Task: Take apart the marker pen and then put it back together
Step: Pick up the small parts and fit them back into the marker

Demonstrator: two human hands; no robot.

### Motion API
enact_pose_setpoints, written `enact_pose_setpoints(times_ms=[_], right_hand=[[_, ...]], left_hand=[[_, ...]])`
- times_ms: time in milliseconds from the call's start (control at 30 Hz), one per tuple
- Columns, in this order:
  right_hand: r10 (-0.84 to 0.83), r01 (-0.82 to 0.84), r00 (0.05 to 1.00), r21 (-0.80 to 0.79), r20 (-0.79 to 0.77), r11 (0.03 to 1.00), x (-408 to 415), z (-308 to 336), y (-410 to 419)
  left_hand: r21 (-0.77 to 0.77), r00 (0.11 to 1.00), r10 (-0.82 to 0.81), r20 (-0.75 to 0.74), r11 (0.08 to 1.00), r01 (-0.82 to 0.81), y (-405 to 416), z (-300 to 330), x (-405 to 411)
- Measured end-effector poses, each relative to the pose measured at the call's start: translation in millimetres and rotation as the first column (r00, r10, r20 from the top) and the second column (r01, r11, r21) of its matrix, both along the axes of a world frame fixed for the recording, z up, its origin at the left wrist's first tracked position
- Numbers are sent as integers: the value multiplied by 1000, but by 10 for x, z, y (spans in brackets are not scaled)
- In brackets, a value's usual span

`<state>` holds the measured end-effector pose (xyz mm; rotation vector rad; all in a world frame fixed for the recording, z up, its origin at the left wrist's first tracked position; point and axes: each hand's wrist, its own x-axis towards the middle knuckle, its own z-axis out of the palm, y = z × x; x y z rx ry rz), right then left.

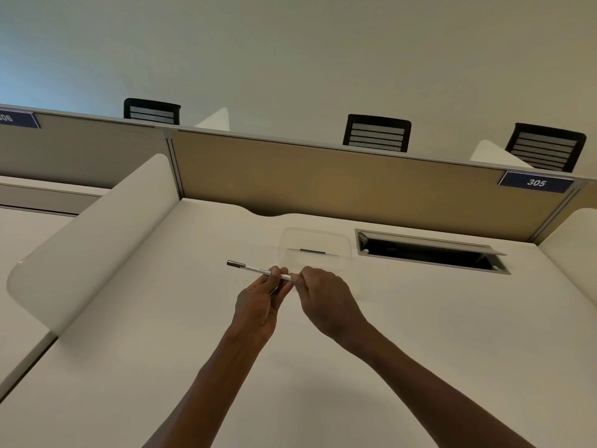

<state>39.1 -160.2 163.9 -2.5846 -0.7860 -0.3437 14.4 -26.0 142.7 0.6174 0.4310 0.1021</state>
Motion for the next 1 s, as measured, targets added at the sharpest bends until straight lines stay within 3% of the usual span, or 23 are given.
enact_pose_setpoints(times_ms=[133, 200, 267, 333, 433, 500, 567, 667, 733, 833, 1000], right_hand=[[162, -99, 960, -259, 230, 961, 37, -60, -92], [159, -93, 952, -249, 260, 964, 55, -84, -89], [114, -80, 963, -143, 246, 986, 50, -121, -59], [39, -44, 993, 44, 109, 998, 30, -141, 4], [-12, 119, 961, 371, -277, 921, -1, -101, 96], [-7, 317, 839, 480, -543, 818, -20, -17, 129], [131, 528, 610, 524, -782, 668, -38, 74, 137], [379, 757, 268, 437, -886, 487, 3, 206, 118], [477, 844, 113, 337, -872, 417, 37, 261, 116], [551, 898, 3, 245, -835, 366, 44, 303, 110], [588, 914, -47, 202, -808, 350, 48, 323, 87]], left_hand=[[-11, 999, -9, -36, 1000, 8, 37, -18, -6], [-24, 999, -18, -45, 1000, 17, 39, -28, -9], [-42, 999, -20, -45, 999, 18, 39, -29, -8], [-50, 999, -17, -40, 999, 15, 45, -33, 3], [-38, 999, -22, -30, 999, 20, 28, -33, 22], [-29, 999, -28, -22, 999, 27, 11, -38, 37], [-10, 999, -34, 0, 999, 34, 8, -35, 51], [40, 998, -45, 38, 998, 44, 15, -22, 74], [55, 997, -57, 58, 997, 54, 23, -17, 79], [59, 995, -71, 68, 996, 67, 20, -26, 77], [60, 989, -99, 111, 994, 93, 11, -53, 75]])
